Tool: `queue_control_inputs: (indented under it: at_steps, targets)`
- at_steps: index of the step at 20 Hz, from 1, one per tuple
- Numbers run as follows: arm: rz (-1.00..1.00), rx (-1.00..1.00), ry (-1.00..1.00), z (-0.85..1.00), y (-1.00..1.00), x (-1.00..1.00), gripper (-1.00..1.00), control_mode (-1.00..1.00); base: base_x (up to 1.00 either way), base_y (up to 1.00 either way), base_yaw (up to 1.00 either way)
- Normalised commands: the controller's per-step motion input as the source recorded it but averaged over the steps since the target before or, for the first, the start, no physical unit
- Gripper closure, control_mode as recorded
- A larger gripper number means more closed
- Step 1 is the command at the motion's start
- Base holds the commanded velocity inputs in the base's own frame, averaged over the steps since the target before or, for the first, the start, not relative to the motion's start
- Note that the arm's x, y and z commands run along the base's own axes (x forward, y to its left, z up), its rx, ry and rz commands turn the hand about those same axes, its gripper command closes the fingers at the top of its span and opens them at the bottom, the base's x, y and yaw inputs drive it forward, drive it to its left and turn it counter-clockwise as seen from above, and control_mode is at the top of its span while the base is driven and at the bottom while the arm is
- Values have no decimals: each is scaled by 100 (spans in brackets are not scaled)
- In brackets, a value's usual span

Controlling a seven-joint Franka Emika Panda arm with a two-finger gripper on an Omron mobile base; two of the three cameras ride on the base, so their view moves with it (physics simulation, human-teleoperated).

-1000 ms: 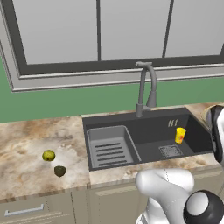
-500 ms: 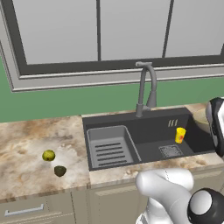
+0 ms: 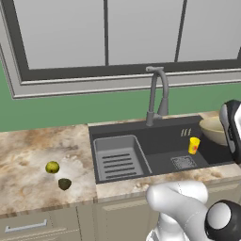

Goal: Remove the pear and kiwi from the sink. Then move the bowl and cup from the counter to the sink for washing.

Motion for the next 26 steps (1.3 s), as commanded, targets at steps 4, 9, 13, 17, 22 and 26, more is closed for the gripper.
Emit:
queue_control_inputs:
  at_steps: [4,9,13,17,22,26]
  targets:
    - [5,10,0,0,22,6,100,-100,0,0,0]
    - [5,8,0,0,21,0,100,-100,0,0,0]
    - [5,4,0,-2,20,6,100,-100,0,0,0]
    - [4,0,0,-6,19,8,100,-100,0,0,0]
    - [4,0,-1,-8,14,8,100,-100,0,0,0]
    - [6,2,-3,-2,8,5,100,-100,0,0,0]
